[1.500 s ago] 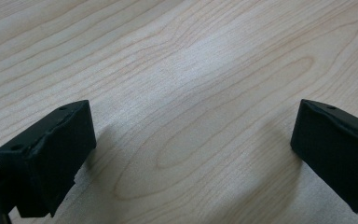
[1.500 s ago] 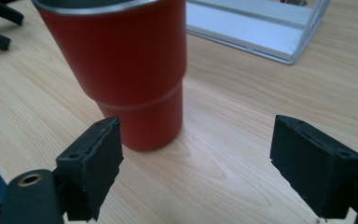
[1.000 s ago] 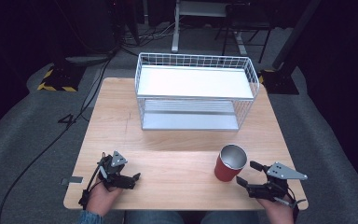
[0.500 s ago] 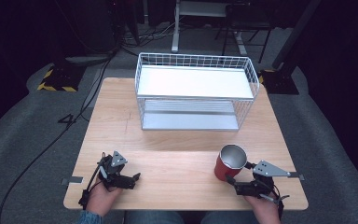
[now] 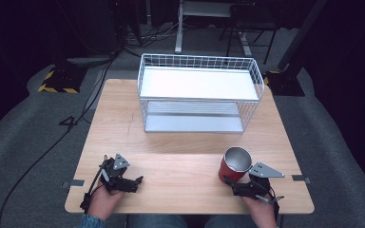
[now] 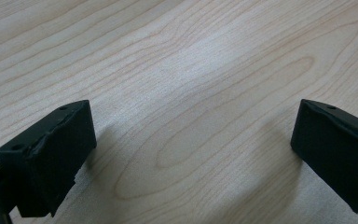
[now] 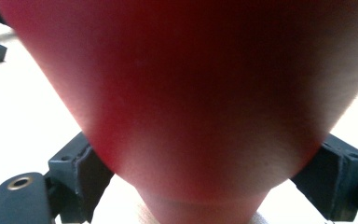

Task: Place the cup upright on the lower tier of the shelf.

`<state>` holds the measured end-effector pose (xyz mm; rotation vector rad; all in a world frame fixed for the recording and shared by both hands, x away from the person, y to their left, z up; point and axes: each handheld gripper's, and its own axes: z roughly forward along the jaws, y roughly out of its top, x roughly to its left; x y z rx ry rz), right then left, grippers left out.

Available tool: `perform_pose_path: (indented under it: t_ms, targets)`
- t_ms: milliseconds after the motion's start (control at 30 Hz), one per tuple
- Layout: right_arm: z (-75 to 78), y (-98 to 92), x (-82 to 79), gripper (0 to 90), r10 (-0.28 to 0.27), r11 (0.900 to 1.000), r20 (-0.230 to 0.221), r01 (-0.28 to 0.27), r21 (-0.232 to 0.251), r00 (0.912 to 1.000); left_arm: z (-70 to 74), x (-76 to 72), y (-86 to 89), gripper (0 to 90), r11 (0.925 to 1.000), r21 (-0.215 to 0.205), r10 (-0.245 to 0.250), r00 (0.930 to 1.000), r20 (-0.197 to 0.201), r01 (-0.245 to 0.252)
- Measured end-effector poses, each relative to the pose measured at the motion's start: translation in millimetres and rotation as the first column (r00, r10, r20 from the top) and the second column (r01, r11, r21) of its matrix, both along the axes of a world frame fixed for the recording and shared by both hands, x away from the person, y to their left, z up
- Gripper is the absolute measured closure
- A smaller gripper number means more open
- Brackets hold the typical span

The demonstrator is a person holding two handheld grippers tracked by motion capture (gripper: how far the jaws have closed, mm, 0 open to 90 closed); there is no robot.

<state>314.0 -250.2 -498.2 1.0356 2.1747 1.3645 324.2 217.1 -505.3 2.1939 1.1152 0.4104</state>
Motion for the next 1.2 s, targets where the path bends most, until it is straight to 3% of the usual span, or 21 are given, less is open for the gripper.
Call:
perform_pose_path:
  t_ms: [267,933,1200]
  targets:
    - [-1.3,4.0,0.1,15.6,-0.024,1.0,0.012,0.024,-0.01,0.9997,0.0,0.0,0.0,0.4,1.0,0.0,0.0,1.0,0.0,0.0]
    - [1.0,6.3,-1.1,16.7,-0.024,0.999,0.021,0.025,-0.04,0.9995,0.0,0.0,0.0,0.4,1.0,0.0,0.0,1.0,0.0,0.0]
    - [5.7,11.1,1.5,16.8,-0.016,0.998,0.002,0.016,-0.065,0.9999,-0.1,-0.6,-0.4,0.5,1.0,-0.003,0.005,1.0,-0.001,-0.005]
